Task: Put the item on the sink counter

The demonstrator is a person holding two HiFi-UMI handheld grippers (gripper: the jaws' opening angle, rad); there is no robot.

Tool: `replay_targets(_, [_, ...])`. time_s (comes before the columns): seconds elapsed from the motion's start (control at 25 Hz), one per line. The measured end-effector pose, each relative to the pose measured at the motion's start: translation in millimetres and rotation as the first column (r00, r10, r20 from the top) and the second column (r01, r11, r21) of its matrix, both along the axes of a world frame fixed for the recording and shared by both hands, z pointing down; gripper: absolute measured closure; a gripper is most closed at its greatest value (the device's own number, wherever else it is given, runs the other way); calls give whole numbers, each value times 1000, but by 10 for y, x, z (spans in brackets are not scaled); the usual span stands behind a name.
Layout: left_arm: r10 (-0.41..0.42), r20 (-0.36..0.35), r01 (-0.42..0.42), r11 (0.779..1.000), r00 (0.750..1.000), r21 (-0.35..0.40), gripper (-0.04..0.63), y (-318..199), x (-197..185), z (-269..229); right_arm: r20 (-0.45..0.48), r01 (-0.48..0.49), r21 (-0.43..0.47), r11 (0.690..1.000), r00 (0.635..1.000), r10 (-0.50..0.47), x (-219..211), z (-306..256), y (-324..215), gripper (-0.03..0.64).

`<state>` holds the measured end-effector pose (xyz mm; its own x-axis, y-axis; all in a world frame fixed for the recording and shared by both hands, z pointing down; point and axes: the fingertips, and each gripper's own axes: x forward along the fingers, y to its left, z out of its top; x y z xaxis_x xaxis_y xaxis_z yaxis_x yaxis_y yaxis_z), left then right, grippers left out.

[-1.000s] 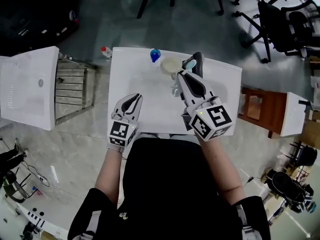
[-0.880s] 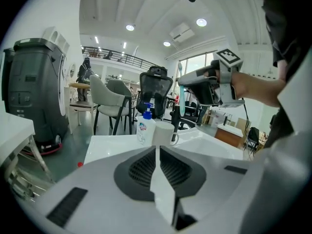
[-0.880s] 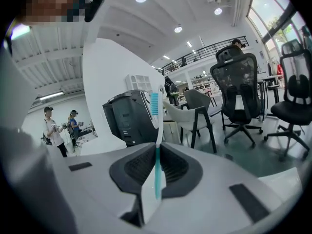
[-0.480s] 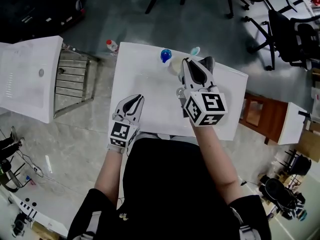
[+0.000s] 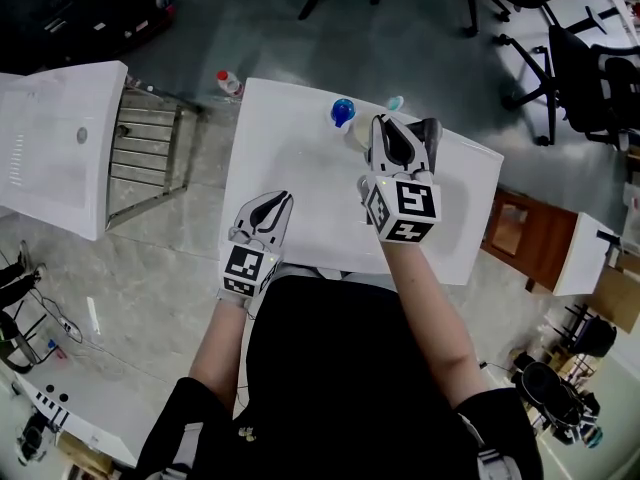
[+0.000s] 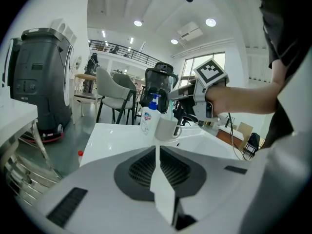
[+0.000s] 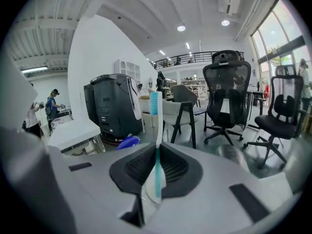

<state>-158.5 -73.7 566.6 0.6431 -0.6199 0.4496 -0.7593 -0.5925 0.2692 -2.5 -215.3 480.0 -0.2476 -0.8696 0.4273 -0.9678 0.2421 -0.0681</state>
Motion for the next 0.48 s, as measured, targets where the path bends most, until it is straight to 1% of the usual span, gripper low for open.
replay_targets(0.2, [2,-2,-2,1000,1000,-7,554,-18,-6,32,-34,15,-43,999,999,-16,-26,236,-9,569])
replay_targets(0.48, [-6,-2,6,1000,1000,-16,554,-66,-21,82,-80,25,-133,991,996,-36,1,561,24,569])
